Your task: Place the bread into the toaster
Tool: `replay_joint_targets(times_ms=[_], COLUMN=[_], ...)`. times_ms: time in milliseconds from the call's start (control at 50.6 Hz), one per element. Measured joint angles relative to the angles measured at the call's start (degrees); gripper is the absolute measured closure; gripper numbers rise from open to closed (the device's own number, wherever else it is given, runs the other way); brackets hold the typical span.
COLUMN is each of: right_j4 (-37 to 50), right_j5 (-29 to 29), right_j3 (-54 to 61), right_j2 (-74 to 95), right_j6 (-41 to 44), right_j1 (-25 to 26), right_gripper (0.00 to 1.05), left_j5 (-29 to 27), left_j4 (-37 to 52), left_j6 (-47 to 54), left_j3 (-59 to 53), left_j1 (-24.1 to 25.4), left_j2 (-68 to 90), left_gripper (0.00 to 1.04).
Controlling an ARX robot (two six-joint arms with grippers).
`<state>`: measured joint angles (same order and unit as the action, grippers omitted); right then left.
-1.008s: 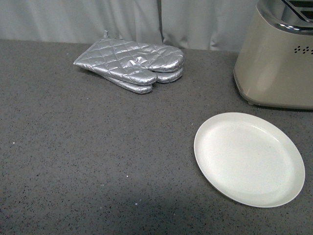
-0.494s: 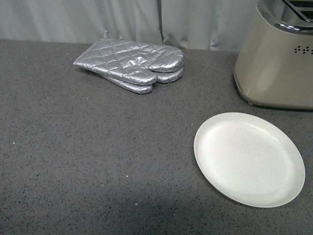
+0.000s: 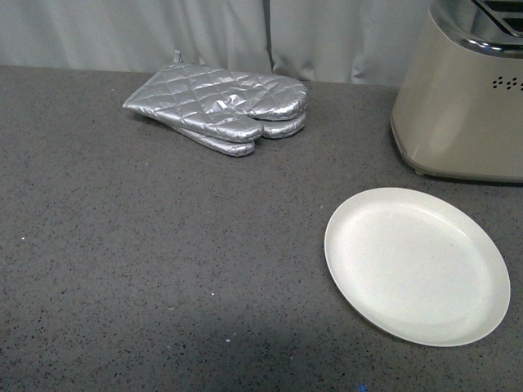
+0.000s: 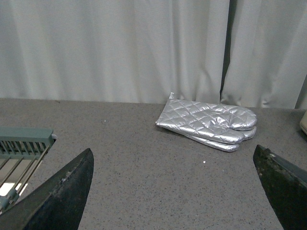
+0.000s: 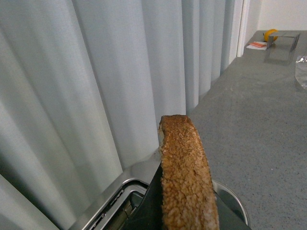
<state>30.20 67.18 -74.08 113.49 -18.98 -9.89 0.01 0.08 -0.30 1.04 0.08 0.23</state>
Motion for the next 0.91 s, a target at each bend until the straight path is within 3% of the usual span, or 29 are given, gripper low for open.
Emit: replay_joint_targets(times_ms=[534,909], right_j4=[-2.62,-17.38], right_j5=[1.77,3.96], right_j3=[-0.98,0.98], right_j2=[1.51,-1.90], right_j6=[-2.05,-13.64], right_j1=[-1.46,-2.32], right_gripper=[1.02,1.02], left_j5=[0.00,0.00], left_j4=[0.00,0.00], left_j6=[0.00,0.00], left_j3=[0.00,0.00], left_j1=[0.00,0.00], left_j2=[0.00,0.00], left_gripper=[0.07,0.07])
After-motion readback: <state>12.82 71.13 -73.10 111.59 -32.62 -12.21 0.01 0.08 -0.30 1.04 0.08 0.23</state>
